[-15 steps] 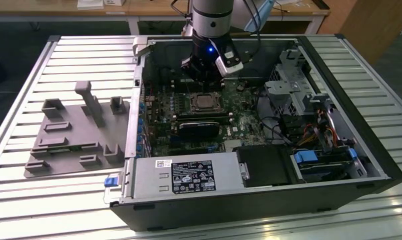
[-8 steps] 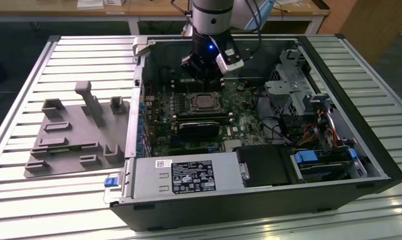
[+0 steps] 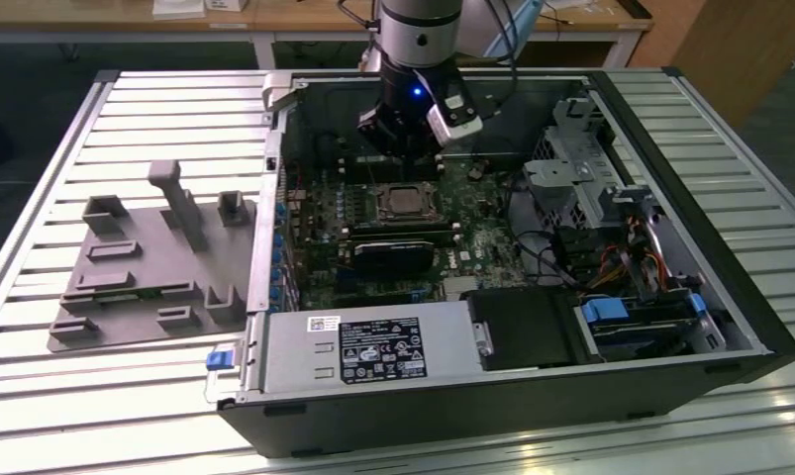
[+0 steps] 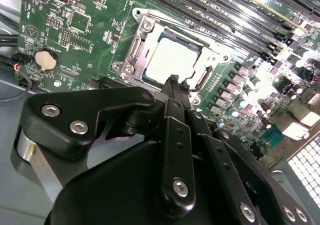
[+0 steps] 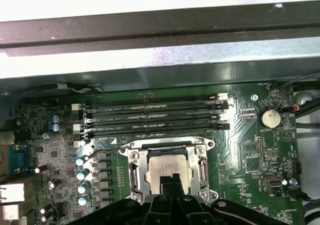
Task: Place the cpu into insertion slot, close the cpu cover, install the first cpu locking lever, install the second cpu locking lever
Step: 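Install the first cpu locking lever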
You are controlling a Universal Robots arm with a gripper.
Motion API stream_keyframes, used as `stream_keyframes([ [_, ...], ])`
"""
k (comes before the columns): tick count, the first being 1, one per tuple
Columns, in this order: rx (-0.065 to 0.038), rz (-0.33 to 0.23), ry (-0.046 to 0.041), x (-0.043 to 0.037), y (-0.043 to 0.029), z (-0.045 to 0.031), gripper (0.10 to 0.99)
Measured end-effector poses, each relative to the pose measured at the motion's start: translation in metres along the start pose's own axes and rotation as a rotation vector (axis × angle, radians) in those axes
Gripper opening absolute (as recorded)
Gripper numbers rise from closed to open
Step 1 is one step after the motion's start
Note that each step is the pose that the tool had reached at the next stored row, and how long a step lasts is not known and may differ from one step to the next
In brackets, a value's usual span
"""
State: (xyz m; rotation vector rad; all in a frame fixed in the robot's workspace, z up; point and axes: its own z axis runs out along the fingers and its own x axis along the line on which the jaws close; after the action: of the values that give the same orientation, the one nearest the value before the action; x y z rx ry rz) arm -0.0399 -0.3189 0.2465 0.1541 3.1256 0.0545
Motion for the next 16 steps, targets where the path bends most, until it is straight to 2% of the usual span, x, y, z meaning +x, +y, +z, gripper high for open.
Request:
stream_keyframes([
  [4,0.0,0.0,0.0,0.0038,-0.0004,0.0,0.102],
  [16,0.0,0.0,0.0,0.0252,-0.0025,-0.0003,0.102],
])
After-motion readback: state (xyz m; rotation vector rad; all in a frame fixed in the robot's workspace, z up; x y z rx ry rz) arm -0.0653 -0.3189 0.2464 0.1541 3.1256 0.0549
